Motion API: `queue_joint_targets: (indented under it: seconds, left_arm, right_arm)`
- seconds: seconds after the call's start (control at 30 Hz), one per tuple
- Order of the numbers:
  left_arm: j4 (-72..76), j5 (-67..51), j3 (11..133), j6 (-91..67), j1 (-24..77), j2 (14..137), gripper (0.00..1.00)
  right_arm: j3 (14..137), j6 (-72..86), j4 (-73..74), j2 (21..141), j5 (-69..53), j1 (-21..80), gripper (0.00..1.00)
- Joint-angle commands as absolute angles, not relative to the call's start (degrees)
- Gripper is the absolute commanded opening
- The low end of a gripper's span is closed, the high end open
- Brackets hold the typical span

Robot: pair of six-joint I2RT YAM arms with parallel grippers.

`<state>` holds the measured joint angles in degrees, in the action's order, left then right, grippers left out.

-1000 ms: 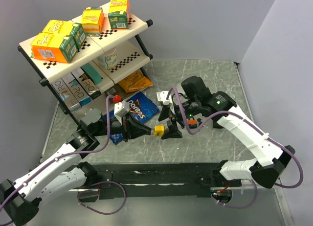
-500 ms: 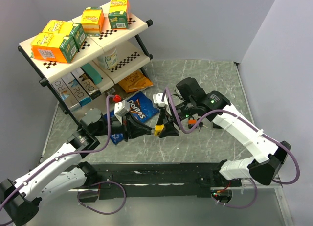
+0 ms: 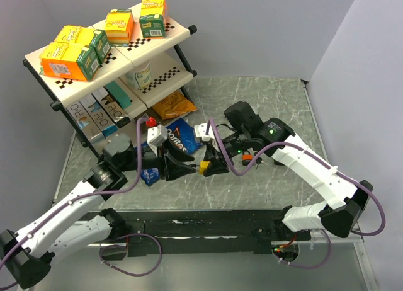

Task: Lock with the key
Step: Lock the lock.

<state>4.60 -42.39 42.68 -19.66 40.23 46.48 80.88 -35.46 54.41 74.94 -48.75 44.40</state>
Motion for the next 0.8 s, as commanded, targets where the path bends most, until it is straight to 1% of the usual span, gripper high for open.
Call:
queue_joint_targets:
  seconds: [0.0, 0.03, 0.1, 0.2, 0.33, 0.47, 0.6, 0.67, 0.77]
  left_arm:
    - [-5.3, -44.9, 48.6, -9.9, 39.7, 45.9, 0.59]
    - [-6.9, -45.1, 48.7, -8.6, 39.7, 45.7, 0.62]
    - [-9.6, -45.9, 48.5, -6.3, 39.6, 45.1, 0.65]
    - [-12.3, -46.9, 48.8, -4.2, 39.6, 45.6, 0.64]
    - [-14.0, -46.4, 49.6, -3.2, 39.7, 48.1, 0.53]
    - [-13.2, -45.6, 49.8, -2.3, 39.7, 49.1, 0.48]
    - [-11.1, -44.8, 49.3, -2.5, 39.7, 48.6, 0.38]
    - [-10.5, -45.2, 49.3, -2.5, 39.7, 48.4, 0.35]
    - [-10.5, -46.0, 49.2, -2.5, 39.7, 48.2, 0.38]
  right_arm:
    - [83.4, -35.1, 53.0, 74.7, -49.7, 44.2, 0.0]
    - [83.5, -34.8, 52.9, 74.6, -49.7, 44.3, 0.0]
    - [83.3, -34.5, 52.6, 74.5, -50.0, 44.3, 0.0]
    - [83.0, -34.5, 52.3, 74.4, -50.5, 44.3, 0.0]
    - [83.8, -34.5, 52.7, 74.6, -51.4, 44.2, 0.0]
    - [83.9, -34.5, 52.8, 74.4, -51.6, 44.2, 0.0]
    - [83.5, -34.4, 52.8, 74.4, -51.6, 44.2, 0.0]
    - [83.6, -34.5, 52.8, 74.5, -51.2, 44.3, 0.0]
    - [83.5, -34.5, 52.9, 74.7, -50.8, 44.2, 0.0]
